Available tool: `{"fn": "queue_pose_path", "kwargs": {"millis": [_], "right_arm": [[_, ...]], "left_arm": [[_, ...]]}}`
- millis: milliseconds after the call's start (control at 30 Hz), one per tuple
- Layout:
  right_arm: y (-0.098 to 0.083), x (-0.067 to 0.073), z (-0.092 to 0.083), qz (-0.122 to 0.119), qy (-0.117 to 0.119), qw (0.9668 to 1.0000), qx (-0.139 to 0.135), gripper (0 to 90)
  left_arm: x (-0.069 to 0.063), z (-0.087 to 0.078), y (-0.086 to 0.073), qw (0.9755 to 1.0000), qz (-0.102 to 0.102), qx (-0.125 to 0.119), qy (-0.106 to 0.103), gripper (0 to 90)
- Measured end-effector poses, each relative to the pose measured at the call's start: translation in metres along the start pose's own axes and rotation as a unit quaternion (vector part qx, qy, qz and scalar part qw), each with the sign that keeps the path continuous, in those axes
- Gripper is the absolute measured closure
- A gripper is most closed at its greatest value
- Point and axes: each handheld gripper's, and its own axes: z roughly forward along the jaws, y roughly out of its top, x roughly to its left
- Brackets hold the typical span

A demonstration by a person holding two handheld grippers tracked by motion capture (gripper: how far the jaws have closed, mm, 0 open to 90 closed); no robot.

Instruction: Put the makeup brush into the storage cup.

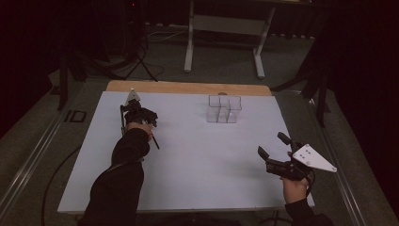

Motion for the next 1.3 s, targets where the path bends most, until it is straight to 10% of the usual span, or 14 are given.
{"fn": "queue_pose_path", "kwargs": {"millis": [667, 1300], "right_arm": [[0.002, 0.003, -0.001, -0.010, 0.002, 0.9999, -0.003, 13.2], [0.002, 0.003, -0.001, -0.015, -0.005, 0.9999, -0.004, 13.3]], "left_arm": [[0.000, 0.023, -0.003, 0.9990, -0.034, 0.029, -0.001, 65.8], [-0.007, 0.035, -0.008, 0.9986, 0.009, 0.040, 0.035, 85.1]]}}
